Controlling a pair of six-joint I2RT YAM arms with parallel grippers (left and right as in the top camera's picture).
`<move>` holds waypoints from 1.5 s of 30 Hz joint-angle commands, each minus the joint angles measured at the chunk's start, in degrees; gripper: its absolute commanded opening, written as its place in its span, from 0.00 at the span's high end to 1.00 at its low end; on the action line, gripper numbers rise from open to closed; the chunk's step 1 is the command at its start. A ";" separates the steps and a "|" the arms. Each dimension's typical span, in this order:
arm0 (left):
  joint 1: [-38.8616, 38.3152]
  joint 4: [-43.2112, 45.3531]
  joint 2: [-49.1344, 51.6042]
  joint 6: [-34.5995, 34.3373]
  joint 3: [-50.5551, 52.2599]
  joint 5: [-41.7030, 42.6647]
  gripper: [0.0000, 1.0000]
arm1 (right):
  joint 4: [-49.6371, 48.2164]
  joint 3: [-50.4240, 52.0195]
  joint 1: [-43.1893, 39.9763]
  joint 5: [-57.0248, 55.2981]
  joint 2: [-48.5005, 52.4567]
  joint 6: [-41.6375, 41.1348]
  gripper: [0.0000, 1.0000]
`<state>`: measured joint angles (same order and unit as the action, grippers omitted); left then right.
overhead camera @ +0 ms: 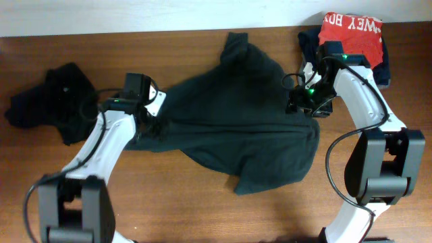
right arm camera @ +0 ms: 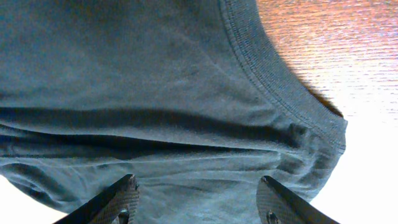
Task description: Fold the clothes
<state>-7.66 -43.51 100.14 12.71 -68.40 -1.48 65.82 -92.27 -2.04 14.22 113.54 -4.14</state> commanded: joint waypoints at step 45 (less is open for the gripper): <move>-0.24 12.13 7.21 0.44 -14.27 -4.11 0.99 | 0.37 -0.79 0.15 -1.40 -0.66 0.76 0.33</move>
<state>-7.49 -30.50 107.15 13.89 -82.17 -4.56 66.04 -92.27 -2.04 13.39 113.54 -3.86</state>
